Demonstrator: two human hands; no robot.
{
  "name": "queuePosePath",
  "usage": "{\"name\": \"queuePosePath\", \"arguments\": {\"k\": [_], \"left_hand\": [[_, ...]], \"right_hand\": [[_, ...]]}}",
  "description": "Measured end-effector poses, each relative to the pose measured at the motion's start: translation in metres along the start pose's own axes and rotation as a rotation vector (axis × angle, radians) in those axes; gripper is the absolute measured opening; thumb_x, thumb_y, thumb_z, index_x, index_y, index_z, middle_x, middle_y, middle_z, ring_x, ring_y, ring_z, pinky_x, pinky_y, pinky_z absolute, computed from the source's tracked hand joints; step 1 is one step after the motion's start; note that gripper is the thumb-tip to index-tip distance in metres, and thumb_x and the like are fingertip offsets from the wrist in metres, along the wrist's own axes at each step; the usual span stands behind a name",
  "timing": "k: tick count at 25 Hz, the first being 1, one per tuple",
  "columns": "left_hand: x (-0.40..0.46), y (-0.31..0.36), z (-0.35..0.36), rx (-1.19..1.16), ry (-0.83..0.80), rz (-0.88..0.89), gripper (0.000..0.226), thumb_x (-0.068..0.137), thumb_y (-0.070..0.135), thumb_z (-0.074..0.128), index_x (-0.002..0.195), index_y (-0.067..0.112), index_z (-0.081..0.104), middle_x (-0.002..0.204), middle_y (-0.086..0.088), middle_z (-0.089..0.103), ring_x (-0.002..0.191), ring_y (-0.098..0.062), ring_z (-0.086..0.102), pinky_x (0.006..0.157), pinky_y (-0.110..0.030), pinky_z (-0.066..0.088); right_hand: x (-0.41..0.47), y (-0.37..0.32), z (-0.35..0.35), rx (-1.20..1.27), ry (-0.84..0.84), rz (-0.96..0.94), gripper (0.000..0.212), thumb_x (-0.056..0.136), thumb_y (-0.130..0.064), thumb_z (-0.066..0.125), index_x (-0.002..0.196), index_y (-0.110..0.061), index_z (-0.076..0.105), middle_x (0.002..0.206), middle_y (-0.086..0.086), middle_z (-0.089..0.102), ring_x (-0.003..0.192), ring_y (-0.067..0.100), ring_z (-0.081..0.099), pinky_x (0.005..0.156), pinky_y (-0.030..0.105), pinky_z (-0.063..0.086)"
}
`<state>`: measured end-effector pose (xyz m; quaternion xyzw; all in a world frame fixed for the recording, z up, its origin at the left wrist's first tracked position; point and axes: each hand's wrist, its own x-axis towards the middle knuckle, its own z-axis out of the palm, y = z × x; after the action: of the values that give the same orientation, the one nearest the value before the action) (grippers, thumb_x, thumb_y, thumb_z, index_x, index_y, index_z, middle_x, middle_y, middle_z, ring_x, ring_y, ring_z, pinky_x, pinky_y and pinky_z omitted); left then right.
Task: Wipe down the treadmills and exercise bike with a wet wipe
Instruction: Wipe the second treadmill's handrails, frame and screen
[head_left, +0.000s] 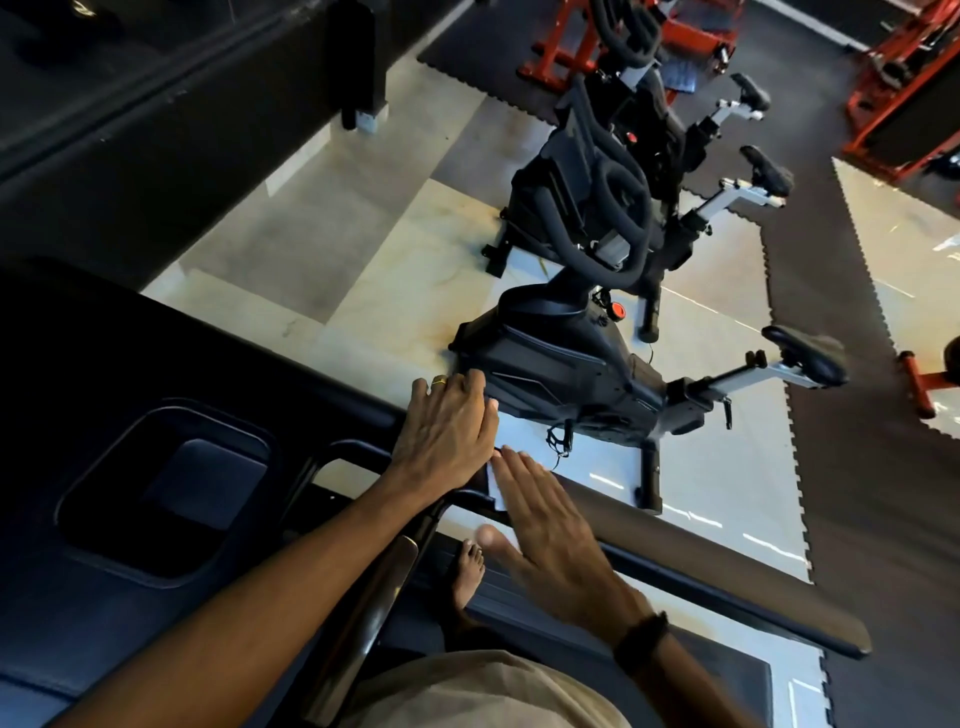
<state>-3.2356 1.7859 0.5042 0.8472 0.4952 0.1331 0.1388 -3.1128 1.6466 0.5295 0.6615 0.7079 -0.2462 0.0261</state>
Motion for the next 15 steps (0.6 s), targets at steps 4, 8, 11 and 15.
{"name": "queuePosePath", "arguments": {"k": [4,8,11,15], "left_hand": [[0.002,0.003,0.0,0.03,-0.054,0.014,0.032,0.1,0.036,0.026,0.105,0.015,0.05,0.095,-0.007,0.066,0.089,-0.028,0.061,0.087,-0.045,0.041],[0.003,0.001,0.002,0.027,-0.082,0.021,0.037,0.098,0.04,0.021,0.103,0.016,0.049,0.095,-0.006,0.066,0.089,-0.028,0.059,0.086,-0.045,0.04],[0.004,0.0,0.004,0.03,-0.067,0.026,0.048,0.093,0.044,0.01,0.102,0.017,0.049,0.094,-0.005,0.066,0.088,-0.027,0.06,0.085,-0.044,0.04],[0.002,0.001,0.006,0.035,-0.073,0.072,0.047,0.095,0.044,0.01,0.101,0.018,0.049,0.089,-0.003,0.065,0.084,-0.025,0.06,0.082,-0.043,0.04]], "right_hand": [[0.012,0.04,-0.029,0.154,-0.117,0.313,0.115,0.074,-0.089,-0.016,0.159,-0.022,0.024,0.165,0.004,0.025,0.152,0.019,0.021,0.123,0.034,0.015],[0.054,0.028,-0.043,0.24,-0.208,0.408,0.106,0.08,-0.086,-0.006,0.131,-0.016,0.054,0.128,0.015,0.061,0.12,0.035,0.055,0.099,0.043,0.038],[0.037,0.017,-0.019,0.111,-0.078,0.189,0.127,0.066,-0.093,-0.02,0.144,-0.014,0.041,0.146,0.011,0.05,0.138,0.029,0.043,0.113,0.041,0.032],[0.0,0.033,-0.021,0.098,-0.029,0.196,0.118,0.073,-0.09,-0.014,0.155,-0.018,0.03,0.158,0.003,0.037,0.149,0.02,0.029,0.123,0.035,0.019]]}}
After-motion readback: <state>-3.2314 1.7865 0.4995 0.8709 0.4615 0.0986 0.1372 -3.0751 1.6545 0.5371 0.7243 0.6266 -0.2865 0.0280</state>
